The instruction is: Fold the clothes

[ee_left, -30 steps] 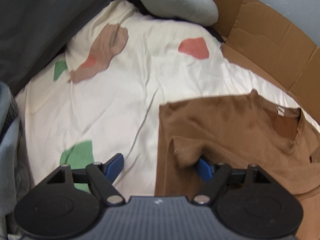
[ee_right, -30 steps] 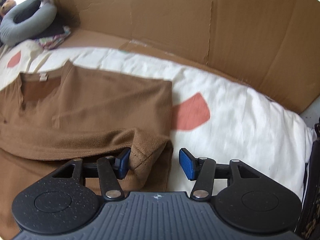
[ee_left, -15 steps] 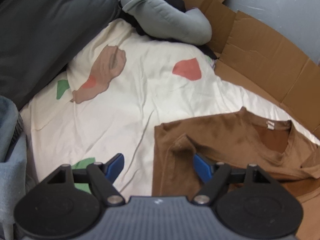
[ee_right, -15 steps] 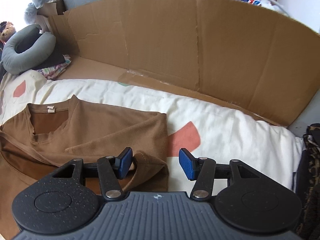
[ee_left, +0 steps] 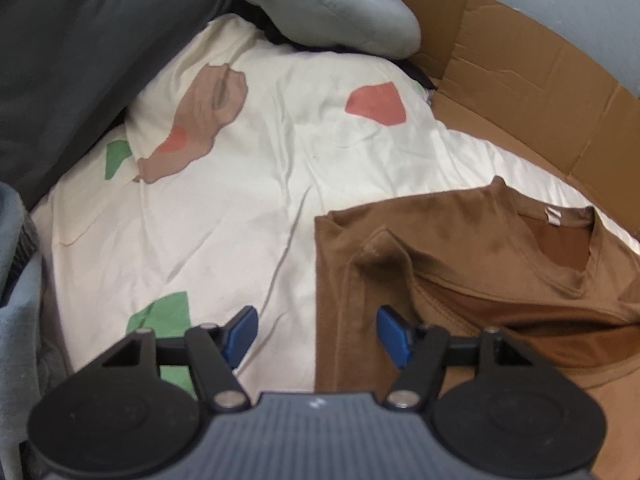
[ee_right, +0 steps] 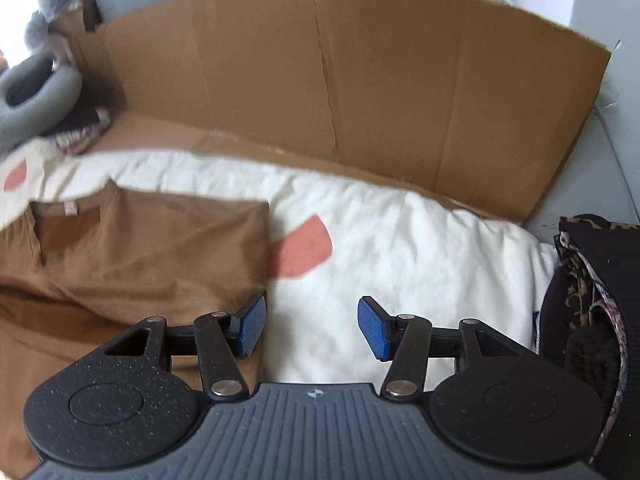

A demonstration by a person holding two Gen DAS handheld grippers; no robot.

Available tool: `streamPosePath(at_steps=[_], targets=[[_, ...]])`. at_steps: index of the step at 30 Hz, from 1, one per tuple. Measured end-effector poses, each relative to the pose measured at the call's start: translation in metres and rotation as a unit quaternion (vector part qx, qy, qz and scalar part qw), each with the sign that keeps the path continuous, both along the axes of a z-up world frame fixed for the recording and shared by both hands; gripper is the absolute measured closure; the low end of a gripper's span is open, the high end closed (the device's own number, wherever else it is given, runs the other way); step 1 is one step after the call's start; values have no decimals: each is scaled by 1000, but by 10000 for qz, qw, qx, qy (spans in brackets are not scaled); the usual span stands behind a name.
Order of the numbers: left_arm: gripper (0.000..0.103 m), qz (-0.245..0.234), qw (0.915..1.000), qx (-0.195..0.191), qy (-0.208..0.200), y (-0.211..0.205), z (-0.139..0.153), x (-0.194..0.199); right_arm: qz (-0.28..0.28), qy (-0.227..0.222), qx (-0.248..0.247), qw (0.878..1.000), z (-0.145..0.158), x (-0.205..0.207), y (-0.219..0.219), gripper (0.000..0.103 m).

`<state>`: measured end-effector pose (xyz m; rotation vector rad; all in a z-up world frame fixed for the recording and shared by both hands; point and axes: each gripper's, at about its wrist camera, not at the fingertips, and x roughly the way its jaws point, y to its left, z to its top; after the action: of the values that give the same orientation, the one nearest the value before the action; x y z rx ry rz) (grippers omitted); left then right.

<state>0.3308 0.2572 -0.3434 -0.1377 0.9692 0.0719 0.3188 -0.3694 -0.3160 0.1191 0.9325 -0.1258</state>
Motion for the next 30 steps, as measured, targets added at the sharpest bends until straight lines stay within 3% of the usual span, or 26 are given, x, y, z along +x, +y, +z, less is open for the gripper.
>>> streamPosePath(at_steps=[8,21,30], targets=[[48,-270,9996,119,-25,-8,-4,9,632,394,-133,9971,-28,-1,28,45],[65,-476,9980,300,-290,-19,-3,20,931,62,-329,9951,-33,37,45,46],[71,-530,9971,388,-378,-19,-6,25,1145,-106,-370,9927,-33,48,48,61]])
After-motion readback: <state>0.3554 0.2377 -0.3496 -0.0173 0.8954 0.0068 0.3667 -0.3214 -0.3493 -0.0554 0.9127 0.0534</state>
